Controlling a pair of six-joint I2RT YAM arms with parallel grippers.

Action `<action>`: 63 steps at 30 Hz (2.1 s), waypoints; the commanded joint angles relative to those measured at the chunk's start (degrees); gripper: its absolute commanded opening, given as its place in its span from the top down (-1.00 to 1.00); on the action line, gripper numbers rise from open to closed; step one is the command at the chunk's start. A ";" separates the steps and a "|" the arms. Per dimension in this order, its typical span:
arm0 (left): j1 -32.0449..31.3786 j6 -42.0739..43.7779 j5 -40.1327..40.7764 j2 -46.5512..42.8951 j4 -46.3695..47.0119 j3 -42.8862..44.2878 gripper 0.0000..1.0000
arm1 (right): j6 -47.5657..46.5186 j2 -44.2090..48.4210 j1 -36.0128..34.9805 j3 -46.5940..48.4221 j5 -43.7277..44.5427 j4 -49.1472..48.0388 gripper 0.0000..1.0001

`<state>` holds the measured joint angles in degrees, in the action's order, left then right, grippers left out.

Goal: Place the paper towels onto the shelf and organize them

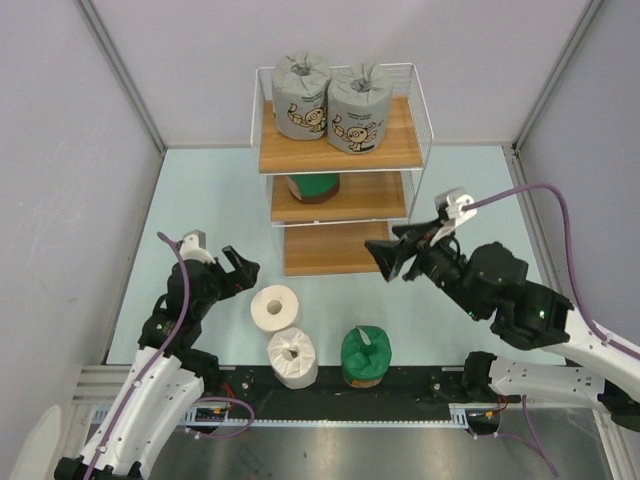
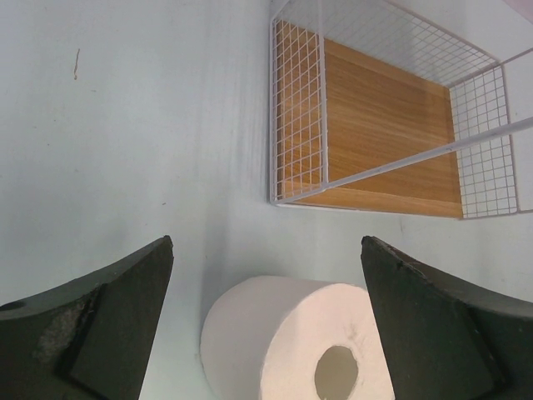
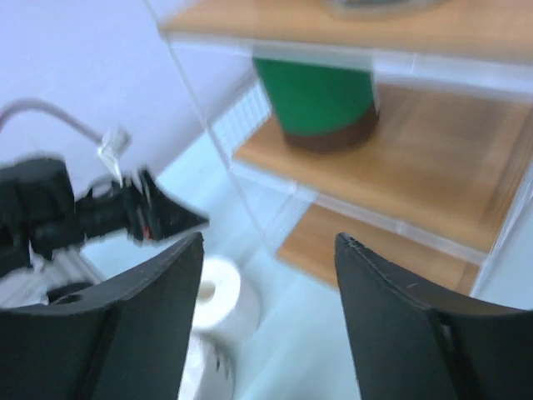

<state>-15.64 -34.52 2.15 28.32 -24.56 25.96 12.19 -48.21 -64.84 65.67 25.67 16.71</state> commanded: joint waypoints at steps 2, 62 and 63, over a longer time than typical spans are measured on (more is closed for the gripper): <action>-0.18 0.25 -1.36 1.04 1.53 0.59 -1.00 | 15.73 3.11 -6.77 -11.94 6.14 18.07 -0.50; -0.27 0.16 -0.75 0.60 0.56 1.03 -1.00 | 15.44 1.88 -20.16 -5.03 31.72 21.53 0.17; -0.27 0.16 -0.75 0.60 0.65 1.03 -0.99 | 10.54 2.06 -19.46 -3.63 32.42 18.30 0.17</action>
<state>-15.64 -34.50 1.28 29.56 -24.56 25.96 36.25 -47.62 -86.59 56.27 50.78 43.62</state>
